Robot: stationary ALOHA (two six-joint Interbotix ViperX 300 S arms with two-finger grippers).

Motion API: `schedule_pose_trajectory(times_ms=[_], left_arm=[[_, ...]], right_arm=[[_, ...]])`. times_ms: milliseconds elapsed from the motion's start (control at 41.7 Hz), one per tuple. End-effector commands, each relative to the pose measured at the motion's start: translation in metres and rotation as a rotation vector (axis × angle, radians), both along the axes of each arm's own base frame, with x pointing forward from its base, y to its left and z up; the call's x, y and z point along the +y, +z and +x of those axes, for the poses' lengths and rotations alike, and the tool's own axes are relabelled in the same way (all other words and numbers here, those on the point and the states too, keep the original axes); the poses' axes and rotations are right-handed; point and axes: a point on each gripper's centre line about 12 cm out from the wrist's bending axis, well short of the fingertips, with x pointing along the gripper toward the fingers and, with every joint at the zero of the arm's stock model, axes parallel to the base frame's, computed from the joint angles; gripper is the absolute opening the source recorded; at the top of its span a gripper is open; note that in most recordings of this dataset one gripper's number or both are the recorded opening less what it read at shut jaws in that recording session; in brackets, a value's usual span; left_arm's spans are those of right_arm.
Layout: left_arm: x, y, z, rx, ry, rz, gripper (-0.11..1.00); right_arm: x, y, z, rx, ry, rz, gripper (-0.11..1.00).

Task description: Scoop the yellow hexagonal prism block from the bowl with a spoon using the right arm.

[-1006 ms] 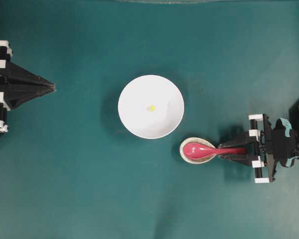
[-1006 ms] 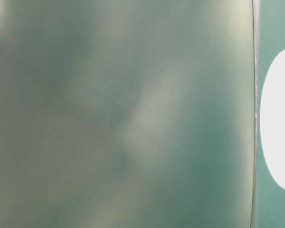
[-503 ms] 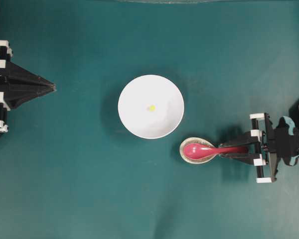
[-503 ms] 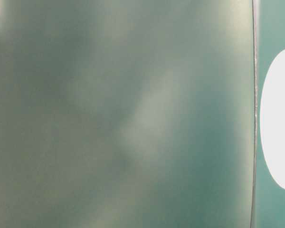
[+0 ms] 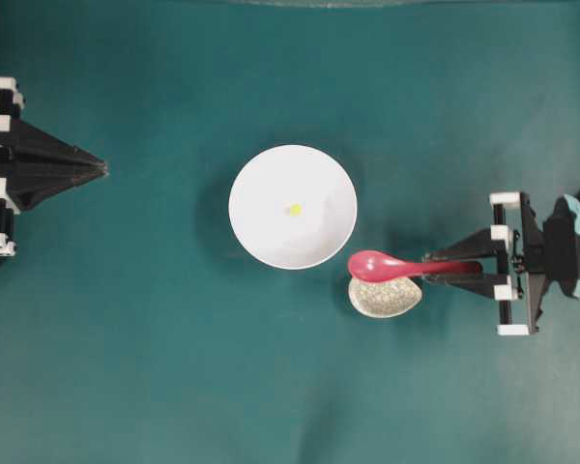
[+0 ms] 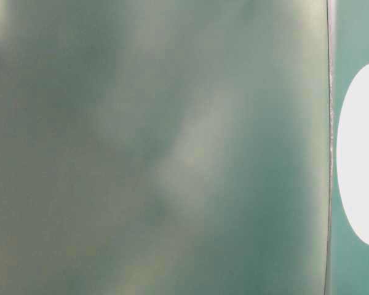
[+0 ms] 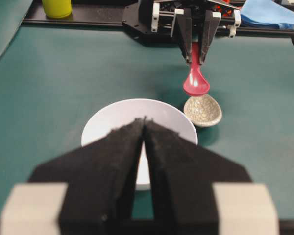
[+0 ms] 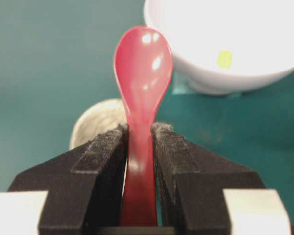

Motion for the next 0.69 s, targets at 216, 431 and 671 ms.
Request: schedule_pose_trajectory(times_ms=[216, 431, 671], left_arm=[[0.0, 0.012, 0.003, -0.044, 0.001, 0.004, 0.09], [0.0, 0.018, 0.003, -0.093, 0.0, 0.012, 0.09], [0.0, 0.018, 0.003, -0.094, 0.0, 0.017, 0.09]], right_arm=[[-0.019, 0.076, 0.03, -0.024, -0.013, 0.07, 0.25], [-0.044, 0.106, 0.043, 0.146, -0.012, 0.171, 0.25], [-0.071, 0.119, 0.053, 0.295, -0.03, 0.24, 0.25]])
